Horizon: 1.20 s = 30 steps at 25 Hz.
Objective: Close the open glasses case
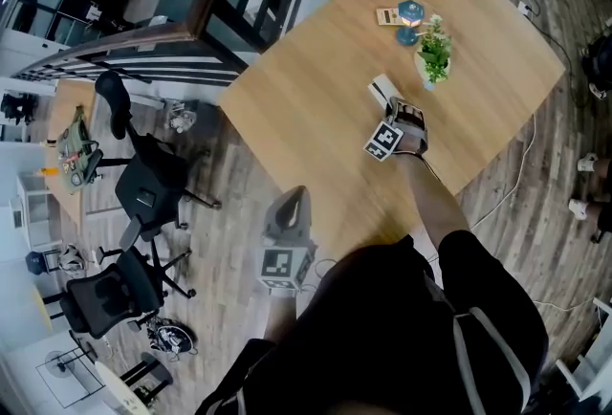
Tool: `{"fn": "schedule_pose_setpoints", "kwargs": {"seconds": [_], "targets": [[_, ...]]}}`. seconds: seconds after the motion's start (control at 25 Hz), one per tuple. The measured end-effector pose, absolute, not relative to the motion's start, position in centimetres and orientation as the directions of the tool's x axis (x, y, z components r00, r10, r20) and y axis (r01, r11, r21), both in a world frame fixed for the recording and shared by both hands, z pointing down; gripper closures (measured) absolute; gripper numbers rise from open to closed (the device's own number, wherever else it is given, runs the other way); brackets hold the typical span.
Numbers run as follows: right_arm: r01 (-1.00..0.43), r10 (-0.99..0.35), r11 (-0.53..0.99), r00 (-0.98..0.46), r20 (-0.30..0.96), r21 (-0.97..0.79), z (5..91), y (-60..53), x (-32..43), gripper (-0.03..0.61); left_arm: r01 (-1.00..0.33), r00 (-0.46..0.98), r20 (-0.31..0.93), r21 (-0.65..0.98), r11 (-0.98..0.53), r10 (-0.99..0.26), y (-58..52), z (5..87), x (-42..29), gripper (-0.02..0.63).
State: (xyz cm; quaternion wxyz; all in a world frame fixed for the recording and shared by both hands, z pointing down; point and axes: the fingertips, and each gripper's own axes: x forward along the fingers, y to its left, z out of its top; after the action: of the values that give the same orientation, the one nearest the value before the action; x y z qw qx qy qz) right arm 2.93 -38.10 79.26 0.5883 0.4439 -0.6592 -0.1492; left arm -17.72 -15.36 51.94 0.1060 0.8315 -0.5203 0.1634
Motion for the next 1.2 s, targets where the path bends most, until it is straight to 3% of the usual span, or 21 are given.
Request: {"fn": "schedule_pose_setpoints", "kwargs": {"seconds": [0.16, 0.28, 0.32, 0.64, 0.96, 1.2], "targets": [[-0.655, -0.626, 0.634, -0.122, 0.770, 0.411, 80.0, -37.3, 1.5, 0.423, -0.898, 0.410, 0.383, 0.009, -0.440, -0.828, -15.0, 52.1, -17.5, 0.615], [-0.847, -0.602, 0.505, -0.208, 0.771, 0.166, 80.2, -37.5, 2.3, 0.562, -0.897, 0.412, 0.387, 0.011, -0.443, -0.825, -14.7, 52.1, -17.3, 0.615], [-0.884, -0.601, 0.458, -0.225, 0.767, 0.099, 80.1, -37.8, 2.7, 0.565, -0.897, 0.413, 0.384, 0.011, -0.443, -0.826, -14.6, 52.1, -17.2, 0.615], [-0.877, -0.510, 0.479, -0.242, 0.825, 0.039, 79.6, -38.1, 2.5, 0.565, -0.908, 0.395, 0.368, 0.013, -0.420, -0.842, -13.3, 51.3, -17.4, 0.615], [-0.853, -0.595, 0.490, -0.178, 0.784, 0.179, 79.7, -38.1, 2.5, 0.565, -0.928, 0.351, 0.370, 0.015, -0.372, -0.860, -11.4, 51.0, -18.9, 0.615], [-0.923, -0.463, 0.349, -0.319, 0.827, -0.161, 78.8, -37.2, 2.7, 0.565, -0.923, 0.360, 0.356, 0.004, -0.384, -0.862, -10.5, 51.0, -19.1, 0.615]]}}
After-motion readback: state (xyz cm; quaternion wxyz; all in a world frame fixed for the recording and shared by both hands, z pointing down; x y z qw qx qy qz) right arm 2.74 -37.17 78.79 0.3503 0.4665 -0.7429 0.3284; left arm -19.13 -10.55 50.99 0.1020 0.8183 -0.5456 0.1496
